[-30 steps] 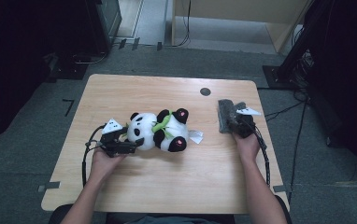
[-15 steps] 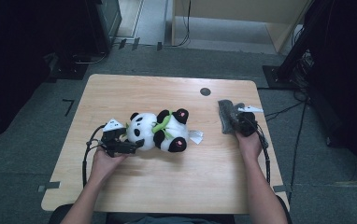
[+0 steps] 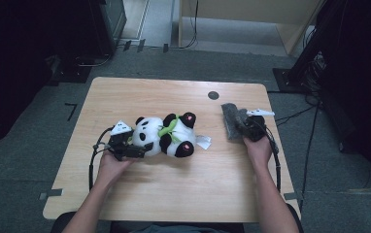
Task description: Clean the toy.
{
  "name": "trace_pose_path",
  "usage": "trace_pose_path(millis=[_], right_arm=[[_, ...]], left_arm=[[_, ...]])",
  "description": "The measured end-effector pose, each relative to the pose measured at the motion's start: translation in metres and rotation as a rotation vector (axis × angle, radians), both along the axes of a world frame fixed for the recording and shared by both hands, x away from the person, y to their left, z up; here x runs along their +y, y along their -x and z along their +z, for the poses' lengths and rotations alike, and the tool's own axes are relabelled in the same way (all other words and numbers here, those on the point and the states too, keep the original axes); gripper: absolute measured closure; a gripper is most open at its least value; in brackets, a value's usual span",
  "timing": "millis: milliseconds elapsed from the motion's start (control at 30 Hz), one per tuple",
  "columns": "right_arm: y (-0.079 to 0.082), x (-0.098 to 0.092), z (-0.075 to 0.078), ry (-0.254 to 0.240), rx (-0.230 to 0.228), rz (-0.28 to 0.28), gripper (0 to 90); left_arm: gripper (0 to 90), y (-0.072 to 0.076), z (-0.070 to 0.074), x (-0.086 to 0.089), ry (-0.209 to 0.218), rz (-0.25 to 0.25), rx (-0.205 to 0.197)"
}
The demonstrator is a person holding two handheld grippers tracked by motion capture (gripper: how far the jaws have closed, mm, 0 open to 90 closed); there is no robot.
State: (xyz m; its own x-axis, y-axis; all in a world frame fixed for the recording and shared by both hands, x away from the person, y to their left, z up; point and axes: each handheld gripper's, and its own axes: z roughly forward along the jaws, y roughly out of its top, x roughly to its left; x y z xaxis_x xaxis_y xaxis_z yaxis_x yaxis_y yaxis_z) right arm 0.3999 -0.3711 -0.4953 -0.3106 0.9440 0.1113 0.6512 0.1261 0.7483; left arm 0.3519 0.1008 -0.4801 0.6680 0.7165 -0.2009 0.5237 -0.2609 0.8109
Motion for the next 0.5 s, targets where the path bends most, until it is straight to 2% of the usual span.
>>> trace_pose_path(millis=[67,100,233,333,367,500], right_arm=[[0.001,0.004,0.000,-0.002,0.011,0.033,73.2],[0.001,0.005,0.001,-0.002,0.013,0.040,73.2],[0.002,0.008,0.005,-0.021,0.003,0.061,72.8],[0.004,0.010,0.008,-0.026,-0.009,0.069,72.5],[0.004,0.012,0.010,-0.041,-0.011,0.075,72.6],[0.003,0.016,0.013,-0.066,0.021,0.094,72.6]], left_arm=[[0.0,0.001,-0.004,0.000,-0.004,-0.008,-0.035],[0.0,0.002,-0.008,-0.001,-0.016,-0.015,-0.071],[0.0,0.002,-0.009,-0.001,-0.020,-0.022,-0.079],[0.0,0.000,-0.011,0.000,-0.008,-0.021,-0.067],[0.0,0.000,-0.011,0.000,-0.008,-0.022,-0.066],[0.0,-0.001,-0.012,-0.001,-0.006,-0.014,-0.044]])
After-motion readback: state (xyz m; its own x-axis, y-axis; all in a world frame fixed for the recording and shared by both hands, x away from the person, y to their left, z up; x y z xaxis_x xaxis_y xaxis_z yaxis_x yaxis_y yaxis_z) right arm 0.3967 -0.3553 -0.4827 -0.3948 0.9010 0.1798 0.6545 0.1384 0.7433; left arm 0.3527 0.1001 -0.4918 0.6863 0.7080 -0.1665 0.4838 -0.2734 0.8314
